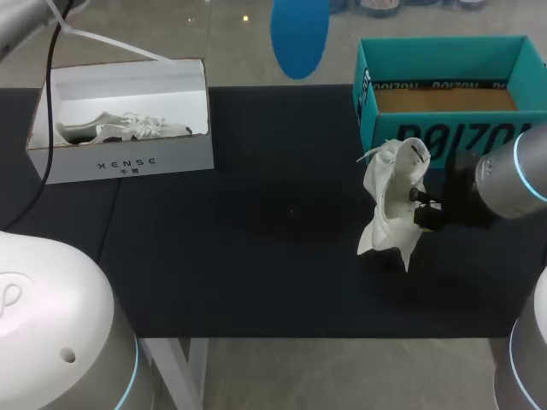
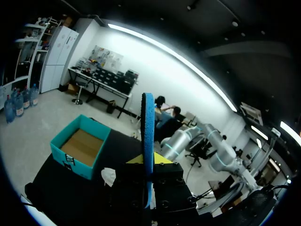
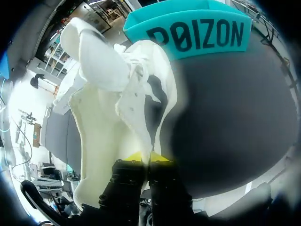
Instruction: Take the shoe out of the shoebox, open the shoe tongue, remove and reinsert the insole, then place the shoe into the shoebox
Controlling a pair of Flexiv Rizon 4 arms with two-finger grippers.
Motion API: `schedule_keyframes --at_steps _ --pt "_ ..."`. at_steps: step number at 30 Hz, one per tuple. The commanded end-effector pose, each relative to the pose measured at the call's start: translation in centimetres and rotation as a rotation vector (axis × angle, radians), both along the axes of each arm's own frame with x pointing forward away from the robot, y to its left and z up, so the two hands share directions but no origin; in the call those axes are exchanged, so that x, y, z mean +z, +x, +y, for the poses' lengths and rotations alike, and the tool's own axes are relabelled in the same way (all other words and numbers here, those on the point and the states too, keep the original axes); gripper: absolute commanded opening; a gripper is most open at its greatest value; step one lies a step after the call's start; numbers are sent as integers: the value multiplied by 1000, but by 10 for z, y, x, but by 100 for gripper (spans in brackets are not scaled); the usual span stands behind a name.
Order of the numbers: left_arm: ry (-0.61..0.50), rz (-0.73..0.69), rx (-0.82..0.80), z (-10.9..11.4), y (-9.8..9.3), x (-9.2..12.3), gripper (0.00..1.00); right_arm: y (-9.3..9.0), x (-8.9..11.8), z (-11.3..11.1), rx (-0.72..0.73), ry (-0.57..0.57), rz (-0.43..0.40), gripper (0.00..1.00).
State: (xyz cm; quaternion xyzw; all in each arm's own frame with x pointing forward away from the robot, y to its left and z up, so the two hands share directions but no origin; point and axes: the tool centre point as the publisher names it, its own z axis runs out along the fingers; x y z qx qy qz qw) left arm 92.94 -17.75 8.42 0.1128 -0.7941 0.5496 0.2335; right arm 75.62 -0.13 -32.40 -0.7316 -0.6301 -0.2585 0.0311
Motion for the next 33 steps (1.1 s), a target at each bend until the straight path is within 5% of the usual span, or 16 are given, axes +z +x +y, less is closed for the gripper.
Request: schedule_keyframes --at_steps 1,13,23,33 --pt "-1 0 -2 0 1 0 0 -5 -9 7 -4 3 -12 0" --pt "-1 0 -2 0 1 0 0 -6 -45 28 50 -46 -6 0" --pt "-1 0 -2 0 1 0 0 -5 -59 31 52 -183 -64 0" --pt "-1 0 -2 0 1 0 0 -10 -68 33 83 -205 -39 0"
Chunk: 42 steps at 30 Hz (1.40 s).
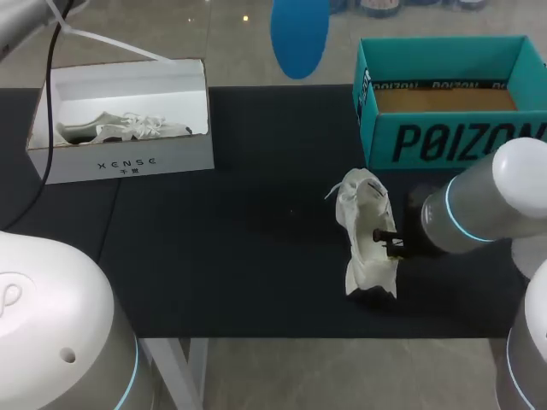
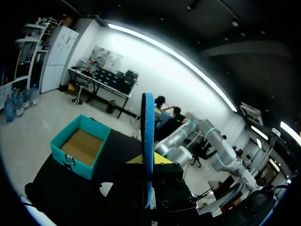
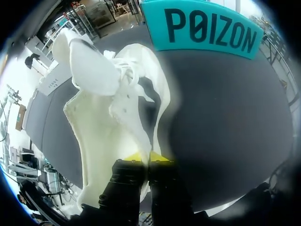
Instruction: Take the shoe out of the shoebox, open the shoe tongue, remove and reinsert the insole, then place the shoe into the shoebox
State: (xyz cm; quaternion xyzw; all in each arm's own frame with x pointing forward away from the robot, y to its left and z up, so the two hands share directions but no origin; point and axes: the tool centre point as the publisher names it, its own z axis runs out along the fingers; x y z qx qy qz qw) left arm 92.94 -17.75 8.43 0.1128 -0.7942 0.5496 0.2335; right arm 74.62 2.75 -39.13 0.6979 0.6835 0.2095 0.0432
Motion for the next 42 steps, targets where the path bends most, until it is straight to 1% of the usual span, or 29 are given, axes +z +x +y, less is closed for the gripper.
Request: schedule_keyframes --at_steps 1,5,6,7,8,9,10,13,15,18,20,26,27,28,42 --pt "-1 0 -2 0 1 0 0 -1 -1 4 0 -8 8 0" --pt "-1 0 -2 0 1 0 0 -2 0 4 4 0 26 0" --pt "-1 0 -2 0 1 0 0 -3 2 5 3 17 33 0" --pt "-1 0 -2 0 1 0 0 -4 3 6 2 16 32 38" --pt "-1 0 -2 0 1 0 0 -4 4 7 2 21 33 100" --pt "-1 0 -2 0 1 0 0 -5 7 8 2 41 35 100" --pt "-1 0 -2 0 1 0 0 -6 9 8 2 35 35 100" --pt "-1 0 -2 0 1 0 0 -7 20 9 -3 79 14 100" --pt "-1 0 -2 0 1 0 0 -8 33 10 -5 114 -4 100" --pt "-1 0 -2 0 1 0 0 -9 51 8 11 111 -25 100" --pt "-1 0 -2 0 1 0 0 -7 67 6 27 110 -39 100" --pt "-1 0 -2 0 1 0 0 11 118 -11 41 83 -143 100" --pt "-1 0 -2 0 1 0 0 13 126 -11 62 108 -171 100" --pt "-1 0 -2 0 1 0 0 15 135 -11 58 123 -230 100" --pt "-1 0 -2 0 1 0 0 15 135 -11 58 123 -230 100"
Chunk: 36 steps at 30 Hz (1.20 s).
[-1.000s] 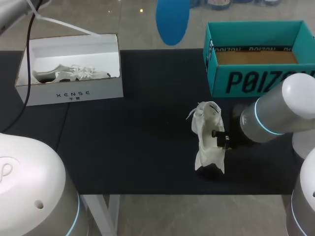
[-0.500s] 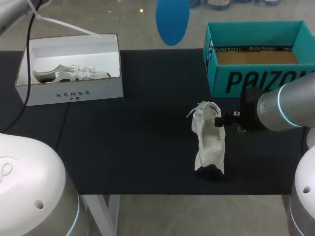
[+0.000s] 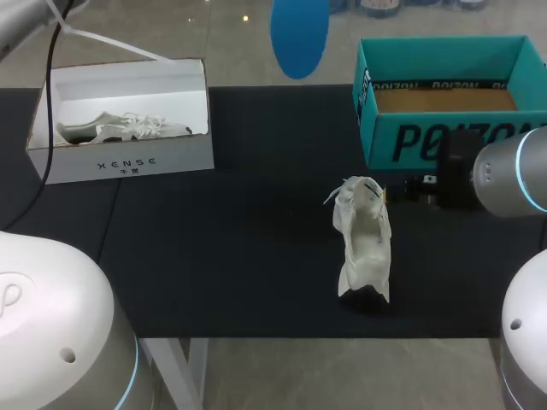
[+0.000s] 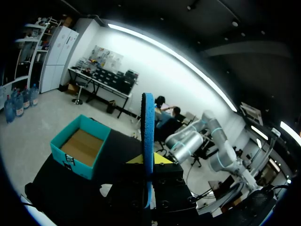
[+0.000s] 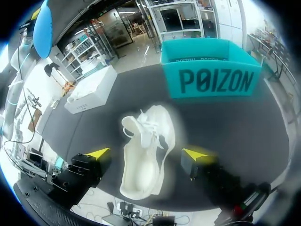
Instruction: Take the shoe out of the shoebox, open the shoe tongue, remove and reinsert the insole, then place the shoe into the shoebox
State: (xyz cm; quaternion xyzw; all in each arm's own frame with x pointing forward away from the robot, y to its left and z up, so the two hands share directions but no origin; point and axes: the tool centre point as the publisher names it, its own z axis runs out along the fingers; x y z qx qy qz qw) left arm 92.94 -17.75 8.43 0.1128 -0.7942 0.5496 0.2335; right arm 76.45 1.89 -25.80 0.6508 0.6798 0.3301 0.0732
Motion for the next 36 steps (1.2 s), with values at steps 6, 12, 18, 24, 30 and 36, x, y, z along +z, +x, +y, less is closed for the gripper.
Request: schedule_keyframes --at_steps 6,12,18,24,30,36 --pt "-1 0 -2 0 1 0 0 23 9 -25 50 457 427 100" --pt "-1 0 -2 0 1 0 0 41 -4 -35 97 742 730 100" --pt "-1 0 -2 0 1 0 0 41 -1 -36 149 832 803 100" --pt "-1 0 -2 0 1 0 0 42 2 -40 142 841 801 100" --pt "-1 0 -2 0 1 0 0 42 3 -40 148 850 819 100" --pt "-1 0 -2 0 1 0 0 42 17 -33 174 882 858 100"
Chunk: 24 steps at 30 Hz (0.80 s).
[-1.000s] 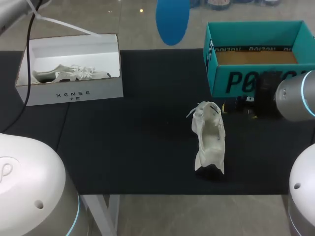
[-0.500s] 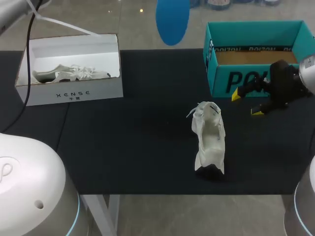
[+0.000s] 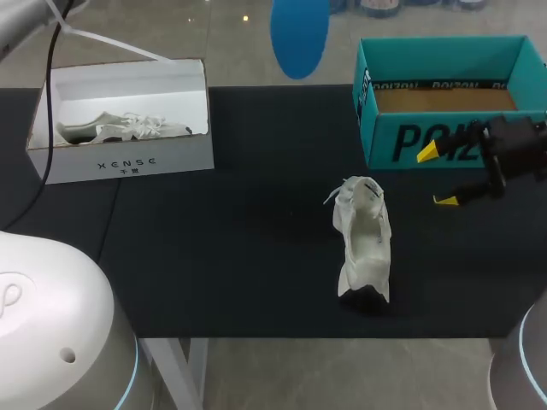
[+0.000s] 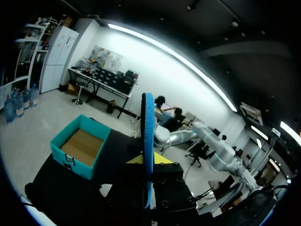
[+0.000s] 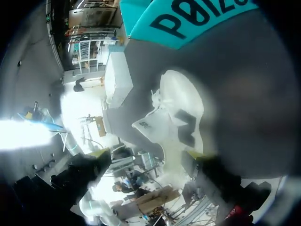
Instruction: Take the shoe out of the shoebox, open the shoe tongue, remove and reinsert the insole, then place the shoe into the shoebox
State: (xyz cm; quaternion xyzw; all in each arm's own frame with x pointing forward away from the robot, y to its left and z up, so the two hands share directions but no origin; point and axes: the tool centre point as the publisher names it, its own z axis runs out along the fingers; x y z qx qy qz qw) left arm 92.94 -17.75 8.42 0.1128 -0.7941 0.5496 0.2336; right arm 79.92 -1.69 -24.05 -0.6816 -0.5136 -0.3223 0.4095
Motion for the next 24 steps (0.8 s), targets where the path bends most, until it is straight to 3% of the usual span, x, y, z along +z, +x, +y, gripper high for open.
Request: schedule_keyframes --at_steps 1,15,24 --pt "0 0 -2 0 1 0 0 8 3 6 118 156 126 100" --pt "0 0 -2 0 1 0 0 22 65 43 114 218 122 100" --pt "0 0 -2 0 1 0 0 29 102 80 137 338 46 100"
